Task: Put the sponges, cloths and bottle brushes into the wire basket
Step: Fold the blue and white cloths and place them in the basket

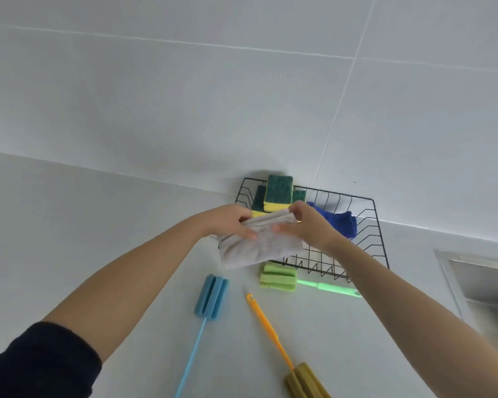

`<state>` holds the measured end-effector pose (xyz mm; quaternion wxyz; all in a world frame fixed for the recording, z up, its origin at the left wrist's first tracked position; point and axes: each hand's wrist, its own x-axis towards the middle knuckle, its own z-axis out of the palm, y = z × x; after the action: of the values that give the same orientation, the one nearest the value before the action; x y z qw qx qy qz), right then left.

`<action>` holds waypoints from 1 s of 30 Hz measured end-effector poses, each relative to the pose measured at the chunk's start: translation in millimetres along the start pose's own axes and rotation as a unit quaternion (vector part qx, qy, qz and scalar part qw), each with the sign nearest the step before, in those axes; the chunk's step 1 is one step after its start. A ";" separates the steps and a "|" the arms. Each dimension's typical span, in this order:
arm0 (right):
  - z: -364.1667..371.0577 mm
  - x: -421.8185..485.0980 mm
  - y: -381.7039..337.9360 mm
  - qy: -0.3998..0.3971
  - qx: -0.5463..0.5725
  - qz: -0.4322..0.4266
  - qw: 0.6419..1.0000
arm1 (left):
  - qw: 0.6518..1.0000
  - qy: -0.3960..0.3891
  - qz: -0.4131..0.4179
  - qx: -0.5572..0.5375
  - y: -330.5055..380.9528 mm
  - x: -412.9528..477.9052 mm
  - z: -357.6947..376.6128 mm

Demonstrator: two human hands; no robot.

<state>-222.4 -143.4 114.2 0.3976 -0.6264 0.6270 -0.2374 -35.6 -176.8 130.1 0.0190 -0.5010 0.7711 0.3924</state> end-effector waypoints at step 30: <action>-101.0 112.9 165.1 0.120 -0.129 0.233 0.956 | 0.978 -0.015 0.098 0.182 81.0 279.1 59.4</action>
<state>-389.9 -256.7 17.8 0.2797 -0.4760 0.8238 -0.1289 -259.8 -335.8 18.6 0.0831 -0.4047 0.8748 0.2531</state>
